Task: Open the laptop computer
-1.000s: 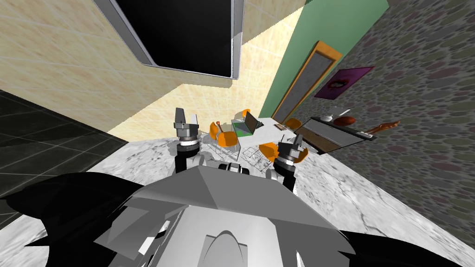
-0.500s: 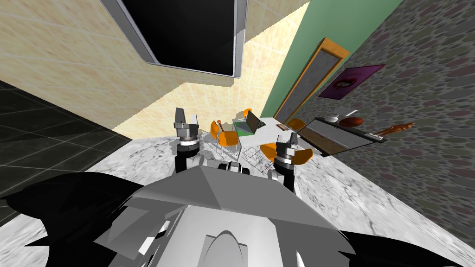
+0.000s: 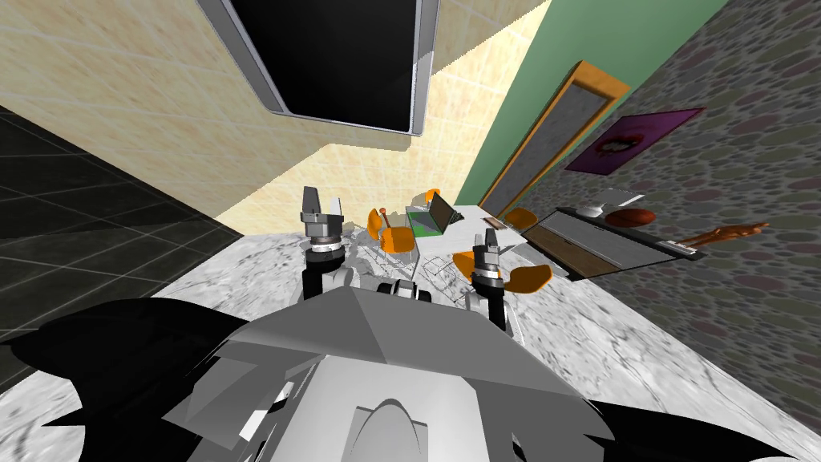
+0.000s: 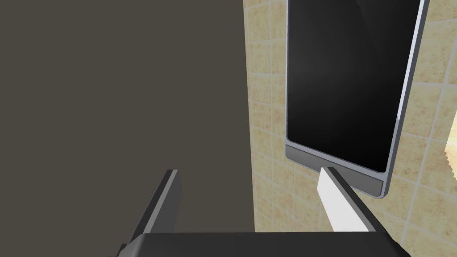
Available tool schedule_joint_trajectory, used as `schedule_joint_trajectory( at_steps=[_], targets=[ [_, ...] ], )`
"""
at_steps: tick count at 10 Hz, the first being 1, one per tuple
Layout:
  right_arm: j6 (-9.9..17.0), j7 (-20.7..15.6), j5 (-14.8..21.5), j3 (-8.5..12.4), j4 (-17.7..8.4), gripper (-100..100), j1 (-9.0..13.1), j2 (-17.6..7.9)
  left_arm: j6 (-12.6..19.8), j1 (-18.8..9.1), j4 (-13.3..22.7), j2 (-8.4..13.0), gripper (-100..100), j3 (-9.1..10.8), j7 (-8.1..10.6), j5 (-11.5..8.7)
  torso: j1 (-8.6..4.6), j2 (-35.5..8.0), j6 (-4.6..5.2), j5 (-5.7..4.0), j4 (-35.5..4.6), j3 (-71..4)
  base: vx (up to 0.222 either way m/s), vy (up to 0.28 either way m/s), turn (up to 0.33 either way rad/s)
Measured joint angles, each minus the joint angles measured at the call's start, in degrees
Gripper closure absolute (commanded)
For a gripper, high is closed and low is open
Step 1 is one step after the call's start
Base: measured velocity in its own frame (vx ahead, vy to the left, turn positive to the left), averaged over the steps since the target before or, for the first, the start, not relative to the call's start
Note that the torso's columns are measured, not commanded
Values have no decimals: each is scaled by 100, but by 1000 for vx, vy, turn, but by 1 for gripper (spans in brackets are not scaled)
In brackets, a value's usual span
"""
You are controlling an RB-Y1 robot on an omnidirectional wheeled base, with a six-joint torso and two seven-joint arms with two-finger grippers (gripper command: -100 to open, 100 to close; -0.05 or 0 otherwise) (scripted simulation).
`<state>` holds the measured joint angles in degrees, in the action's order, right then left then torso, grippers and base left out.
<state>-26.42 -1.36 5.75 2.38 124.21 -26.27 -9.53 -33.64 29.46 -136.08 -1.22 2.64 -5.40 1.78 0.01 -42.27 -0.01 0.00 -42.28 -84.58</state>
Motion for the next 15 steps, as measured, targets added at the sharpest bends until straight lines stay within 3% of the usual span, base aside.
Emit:
schedule_joint_trajectory(
  at_steps=[7,15],
  targets=[
    [410,-1004,1014,168,-715,-100,468,-550,0,0,0,0,0,0,0,0,0,-1,1,0,0,0,16,-15,139],
    [953,-2329,2356,376,-1844,-100,1138,-1239,0,0,0,0,0,0,0,0,-2,-3,0,0,-1,1,17,-19,156]
  ],
)
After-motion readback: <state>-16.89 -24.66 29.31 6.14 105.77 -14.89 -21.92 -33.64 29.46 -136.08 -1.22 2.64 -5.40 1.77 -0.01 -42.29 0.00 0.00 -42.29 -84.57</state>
